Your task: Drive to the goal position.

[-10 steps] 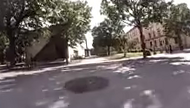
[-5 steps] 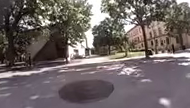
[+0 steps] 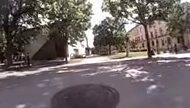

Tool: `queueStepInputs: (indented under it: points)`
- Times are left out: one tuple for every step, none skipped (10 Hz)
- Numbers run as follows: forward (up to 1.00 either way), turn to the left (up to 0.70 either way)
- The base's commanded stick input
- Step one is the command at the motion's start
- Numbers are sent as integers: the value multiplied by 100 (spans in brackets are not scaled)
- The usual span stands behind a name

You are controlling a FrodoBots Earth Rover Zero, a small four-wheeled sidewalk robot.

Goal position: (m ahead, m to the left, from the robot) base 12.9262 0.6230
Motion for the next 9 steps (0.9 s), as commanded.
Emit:
queueStepInputs:
  points:
    - [85, 1]
    - [85, 1]
    - [85, 1]
    - [85, 1]
    - [85, 1]
    - [85, 1]
    - [85, 1]
    - [85, 1]
    - [85, 1]
